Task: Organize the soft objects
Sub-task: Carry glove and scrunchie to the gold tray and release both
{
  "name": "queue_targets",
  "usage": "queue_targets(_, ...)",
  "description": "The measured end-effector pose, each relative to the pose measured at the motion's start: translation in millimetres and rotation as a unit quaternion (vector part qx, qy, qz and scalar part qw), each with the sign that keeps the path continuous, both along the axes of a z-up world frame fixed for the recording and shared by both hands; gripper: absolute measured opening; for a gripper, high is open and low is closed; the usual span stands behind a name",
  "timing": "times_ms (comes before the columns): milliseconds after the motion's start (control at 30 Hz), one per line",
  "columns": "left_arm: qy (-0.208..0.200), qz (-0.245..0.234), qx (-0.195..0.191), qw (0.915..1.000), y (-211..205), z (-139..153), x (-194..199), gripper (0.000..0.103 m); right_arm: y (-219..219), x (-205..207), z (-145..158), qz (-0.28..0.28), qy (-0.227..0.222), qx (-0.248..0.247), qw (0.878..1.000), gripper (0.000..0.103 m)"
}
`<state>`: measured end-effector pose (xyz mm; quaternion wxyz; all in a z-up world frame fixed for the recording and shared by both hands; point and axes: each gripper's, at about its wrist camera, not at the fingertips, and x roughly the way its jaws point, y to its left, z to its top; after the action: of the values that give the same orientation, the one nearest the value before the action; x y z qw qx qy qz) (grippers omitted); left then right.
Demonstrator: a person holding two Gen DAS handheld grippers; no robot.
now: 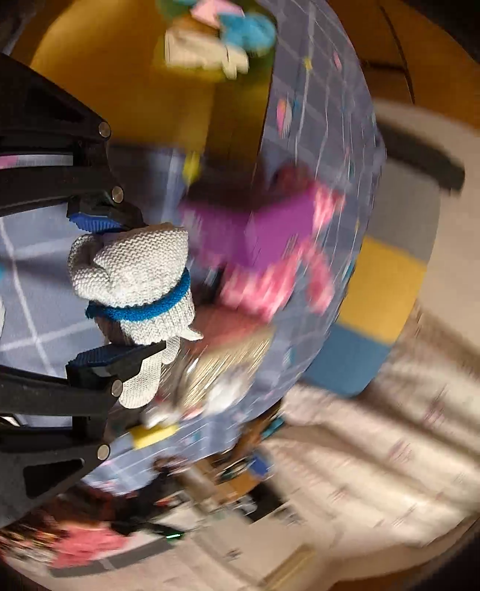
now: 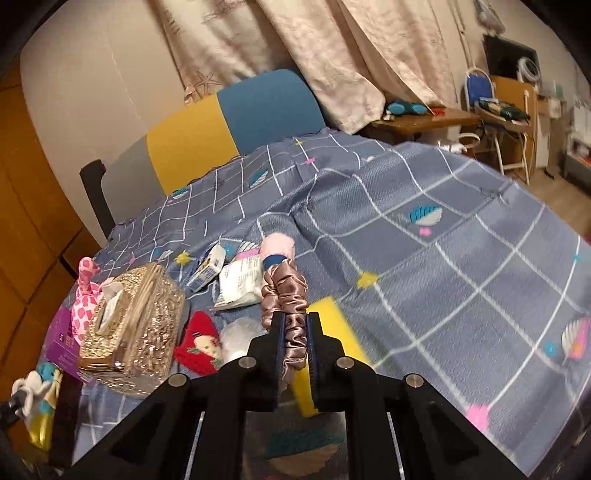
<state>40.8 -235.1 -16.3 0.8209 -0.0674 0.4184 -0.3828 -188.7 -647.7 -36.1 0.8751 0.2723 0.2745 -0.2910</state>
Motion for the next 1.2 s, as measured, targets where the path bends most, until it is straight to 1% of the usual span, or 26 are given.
queue_targets(67,0.013,0.039,-0.01,0.9991,25,0,23,0.05,14,0,3,0.001,-0.007,0.011,1.0,0.012)
queue_targets(167,0.043,0.089,-0.02,0.9949,56,-9,57,0.05,47,5,15,0.025,-0.024,0.015,0.999,0.012)
queue_targets(233,0.068,0.114,-0.014,0.9911,66,-19,81,0.05,74,13,26,0.052,-0.039,0.02,0.998,0.012)
queue_targets(267,0.083,0.126,-0.012,0.9885,71,-26,92,0.05,93,18,33,0.073,-0.047,0.02,0.996,0.012)
queue_targets(333,0.112,0.14,-0.016,0.9837,79,-42,110,0.05,124,30,45,0.109,-0.056,0.015,0.992,0.012)
queue_targets(400,0.139,0.165,-0.011,0.9764,85,-58,128,0.05,150,42,54,0.141,-0.065,0.019,0.988,0.012)
queue_targets(500,0.151,0.187,0.003,0.9707,90,-72,143,0.05,193,66,64,0.191,-0.075,0.023,0.978,0.012)
queue_targets(567,0.155,0.192,-0.001,0.969,96,-78,151,0.051,218,81,69,0.218,-0.077,0.02,0.973,0.012)
queue_targets(633,0.161,0.205,0.008,0.9654,97,-81,158,0.051,244,98,72,0.248,-0.075,0.017,0.966,0.012)
queue_targets(733,0.178,0.218,0.002,0.9595,102,-85,170,0.057,284,128,70,0.29,-0.062,0.01,0.955,0.012)
queue_targets(800,0.187,0.224,-0.015,0.9564,107,-84,173,0.062,300,142,64,0.31,-0.054,0.017,0.949,0.012)
queue_targets(900,0.193,0.207,-0.053,0.9577,116,-75,165,0.062,324,165,51,0.333,-0.03,0.022,0.942,0.012)
queue_targets(967,0.176,0.185,-0.066,0.9646,121,-62,153,0.062,340,181,40,0.348,-0.012,0.022,0.937,0.012)
queue_targets(1000,0.164,0.178,-0.064,0.968,124,-56,148,0.062,347,187,37,0.353,-0.007,0.022,0.935,0.012)
queue_targets(1100,0.11,0.172,-0.043,0.9779,139,-39,123,0.062,363,206,23,0.364,0.015,0.026,0.931,0.012)
queue_targets(1200,0.07,0.178,-0.011,0.9815,159,-30,102,0.062,377,227,13,0.367,0.033,0.022,0.929,0.012)
